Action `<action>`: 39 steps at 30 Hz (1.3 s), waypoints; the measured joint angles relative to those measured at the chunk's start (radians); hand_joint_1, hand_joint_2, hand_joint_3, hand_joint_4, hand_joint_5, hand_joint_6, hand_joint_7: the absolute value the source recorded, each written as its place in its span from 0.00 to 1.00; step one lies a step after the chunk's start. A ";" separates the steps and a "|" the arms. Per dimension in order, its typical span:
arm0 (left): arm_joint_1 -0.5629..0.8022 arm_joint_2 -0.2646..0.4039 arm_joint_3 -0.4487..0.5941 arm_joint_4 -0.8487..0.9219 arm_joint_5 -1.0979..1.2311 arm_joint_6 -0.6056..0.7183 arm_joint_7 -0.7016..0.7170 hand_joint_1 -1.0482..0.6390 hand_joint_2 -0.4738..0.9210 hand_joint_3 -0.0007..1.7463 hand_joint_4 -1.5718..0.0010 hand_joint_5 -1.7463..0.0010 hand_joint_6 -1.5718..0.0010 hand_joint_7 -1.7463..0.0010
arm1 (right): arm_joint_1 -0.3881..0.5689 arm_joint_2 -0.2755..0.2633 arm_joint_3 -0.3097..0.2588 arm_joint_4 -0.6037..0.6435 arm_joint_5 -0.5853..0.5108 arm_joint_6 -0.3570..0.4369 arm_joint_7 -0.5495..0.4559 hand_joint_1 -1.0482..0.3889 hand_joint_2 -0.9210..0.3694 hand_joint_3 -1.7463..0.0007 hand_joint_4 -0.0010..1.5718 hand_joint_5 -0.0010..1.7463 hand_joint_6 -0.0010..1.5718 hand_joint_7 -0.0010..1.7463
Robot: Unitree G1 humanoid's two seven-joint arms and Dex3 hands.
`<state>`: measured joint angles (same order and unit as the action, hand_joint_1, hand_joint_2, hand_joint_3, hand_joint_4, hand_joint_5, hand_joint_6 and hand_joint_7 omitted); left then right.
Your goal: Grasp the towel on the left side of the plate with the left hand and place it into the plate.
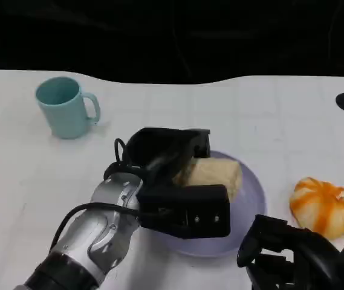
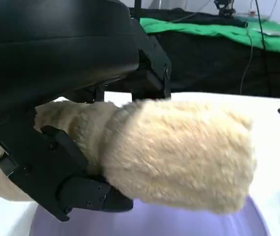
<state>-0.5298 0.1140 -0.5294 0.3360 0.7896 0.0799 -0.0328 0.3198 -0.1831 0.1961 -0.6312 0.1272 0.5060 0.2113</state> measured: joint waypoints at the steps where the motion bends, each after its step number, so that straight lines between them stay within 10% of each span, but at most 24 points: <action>1: -0.003 0.000 -0.003 0.007 -0.003 -0.007 -0.003 0.48 0.99 0.14 0.52 0.06 0.41 0.60 | 0.000 0.001 0.001 0.000 0.000 0.000 -0.001 0.68 0.17 0.41 0.44 1.00 0.35 0.93; 6: -0.034 0.013 -0.015 0.020 -0.025 -0.024 -0.116 0.38 1.00 0.13 0.69 0.47 0.62 0.93 | 0.000 0.004 0.016 0.000 -0.002 -0.003 -0.004 0.69 0.19 0.40 0.45 1.00 0.35 0.93; 9: -0.055 0.031 -0.024 0.012 -0.035 -0.024 -0.214 0.26 1.00 0.10 0.78 0.80 0.78 0.99 | 0.000 0.005 0.022 0.000 -0.002 -0.004 -0.005 0.68 0.19 0.40 0.45 1.00 0.35 0.93; 12: -0.060 0.047 -0.025 0.000 -0.048 -0.024 -0.266 0.20 1.00 0.08 0.86 0.88 0.88 1.00 | 0.000 0.005 0.022 0.001 -0.002 -0.005 -0.006 0.68 0.19 0.40 0.45 1.00 0.35 0.93; 30: -0.058 0.122 0.008 -0.131 -0.095 -0.059 -0.347 0.13 1.00 0.07 0.88 0.88 0.89 0.99 | 0.011 0.012 0.022 -0.002 0.000 -0.008 -0.020 0.71 0.16 0.42 0.45 1.00 0.34 0.93; 39: 0.177 0.154 0.218 -0.322 -0.416 -0.150 -0.350 0.45 1.00 0.12 0.64 0.65 0.67 0.91 | 0.023 0.010 0.015 -0.010 0.001 -0.013 -0.016 0.72 0.17 0.41 0.46 1.00 0.35 0.94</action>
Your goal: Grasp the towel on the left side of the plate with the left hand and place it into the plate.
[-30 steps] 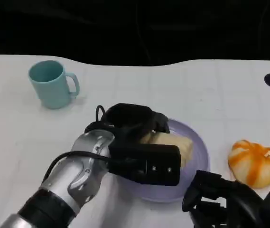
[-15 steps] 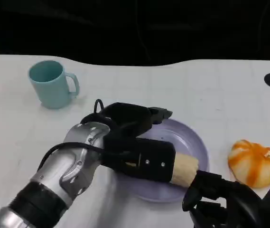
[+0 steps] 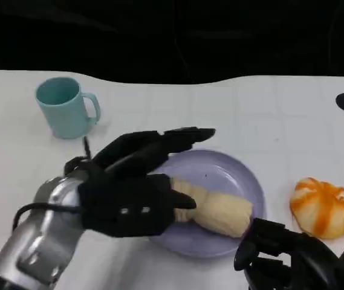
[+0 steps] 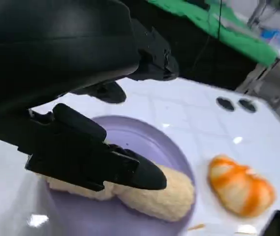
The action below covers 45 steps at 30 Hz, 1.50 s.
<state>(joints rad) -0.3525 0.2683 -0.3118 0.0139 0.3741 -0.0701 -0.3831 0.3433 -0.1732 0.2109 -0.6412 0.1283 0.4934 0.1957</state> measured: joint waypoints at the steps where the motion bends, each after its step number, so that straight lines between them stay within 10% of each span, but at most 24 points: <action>1: 0.032 0.000 0.027 -0.017 -0.043 -0.015 0.001 0.48 1.00 0.12 0.62 0.60 0.62 0.90 | 0.000 0.000 -0.002 0.000 0.000 -0.002 0.001 0.72 0.18 0.40 0.46 1.00 0.35 0.94; 5: 0.125 -0.012 0.101 -0.051 -0.182 -0.055 0.002 0.54 0.96 0.20 0.54 0.44 0.45 0.79 | 0.000 -0.008 -0.009 0.000 -0.001 -0.009 0.004 0.72 0.18 0.40 0.45 1.00 0.35 0.94; 9: 0.227 -0.062 0.180 -0.091 -0.336 -0.106 0.019 0.59 0.69 0.68 0.48 0.27 0.46 0.46 | 0.001 -0.010 -0.015 0.000 -0.001 -0.010 0.004 0.72 0.18 0.40 0.45 1.00 0.36 0.94; 18: 0.450 -0.141 0.279 -0.257 -0.495 -0.049 0.090 0.54 0.63 0.85 0.42 0.00 0.50 0.07 | -0.005 -0.011 -0.020 0.003 0.004 -0.008 0.014 0.70 0.18 0.40 0.45 1.00 0.35 0.94; 34: 0.756 -0.209 0.318 -0.608 -0.826 0.492 0.207 0.57 0.68 0.80 0.46 0.00 0.55 0.02 | -0.008 -0.010 -0.043 0.004 0.017 -0.008 0.020 0.69 0.18 0.40 0.46 1.00 0.35 0.93; 45: 0.748 -0.235 0.324 -0.579 -0.896 0.572 0.230 0.56 0.67 0.81 0.45 0.00 0.53 0.03 | 0.004 -0.018 -0.086 0.025 0.024 -0.055 0.047 0.70 0.18 0.40 0.46 1.00 0.36 0.93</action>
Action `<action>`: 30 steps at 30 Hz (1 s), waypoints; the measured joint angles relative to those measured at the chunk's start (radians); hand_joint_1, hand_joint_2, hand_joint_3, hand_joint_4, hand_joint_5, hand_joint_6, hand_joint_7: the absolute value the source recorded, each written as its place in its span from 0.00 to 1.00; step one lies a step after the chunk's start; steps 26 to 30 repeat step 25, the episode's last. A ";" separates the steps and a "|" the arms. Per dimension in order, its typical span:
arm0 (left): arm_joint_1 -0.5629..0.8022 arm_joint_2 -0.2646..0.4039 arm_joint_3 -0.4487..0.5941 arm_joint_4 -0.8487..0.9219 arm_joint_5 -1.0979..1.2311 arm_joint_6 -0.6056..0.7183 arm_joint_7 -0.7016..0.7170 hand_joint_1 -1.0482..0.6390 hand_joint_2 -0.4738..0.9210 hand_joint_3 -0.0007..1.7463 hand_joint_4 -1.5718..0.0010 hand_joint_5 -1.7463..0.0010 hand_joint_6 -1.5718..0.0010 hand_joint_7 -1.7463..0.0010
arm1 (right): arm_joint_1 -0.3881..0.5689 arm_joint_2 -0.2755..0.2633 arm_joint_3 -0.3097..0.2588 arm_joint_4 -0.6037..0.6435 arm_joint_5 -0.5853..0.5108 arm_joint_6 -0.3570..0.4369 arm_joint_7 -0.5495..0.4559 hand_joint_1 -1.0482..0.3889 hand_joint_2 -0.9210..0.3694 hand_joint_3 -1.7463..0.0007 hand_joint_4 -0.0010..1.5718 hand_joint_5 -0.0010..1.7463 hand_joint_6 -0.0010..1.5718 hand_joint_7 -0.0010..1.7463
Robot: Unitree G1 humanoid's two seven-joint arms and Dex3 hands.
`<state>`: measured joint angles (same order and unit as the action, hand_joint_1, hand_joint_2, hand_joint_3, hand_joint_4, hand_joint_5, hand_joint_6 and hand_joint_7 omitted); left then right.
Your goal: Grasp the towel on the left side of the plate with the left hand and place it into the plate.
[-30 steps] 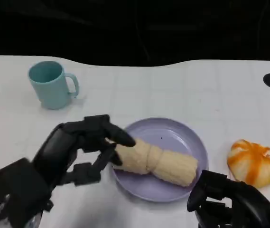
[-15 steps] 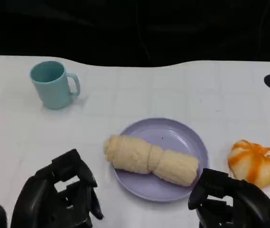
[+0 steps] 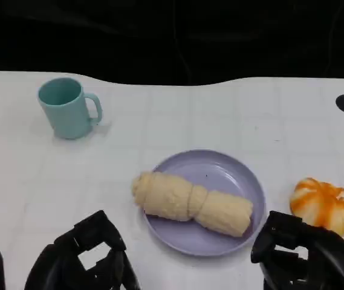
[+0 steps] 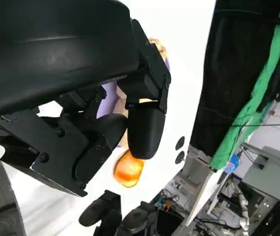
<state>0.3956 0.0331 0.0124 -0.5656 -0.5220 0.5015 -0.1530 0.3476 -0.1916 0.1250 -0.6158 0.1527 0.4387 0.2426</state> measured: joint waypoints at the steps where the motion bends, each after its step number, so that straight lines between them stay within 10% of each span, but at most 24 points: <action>1: -0.002 0.000 -0.003 0.004 0.002 -0.001 0.000 0.56 0.66 0.81 0.45 0.00 0.53 0.03 | 0.001 0.000 -0.006 0.002 0.000 0.000 0.001 0.70 0.18 0.40 0.46 1.00 0.36 0.93; 30: -0.024 0.006 -0.033 0.092 0.079 -0.167 -0.048 0.56 0.64 0.84 0.44 0.00 0.53 0.05 | -0.003 -0.003 -0.015 0.013 0.003 0.000 0.013 0.71 0.18 0.41 0.46 1.00 0.36 0.92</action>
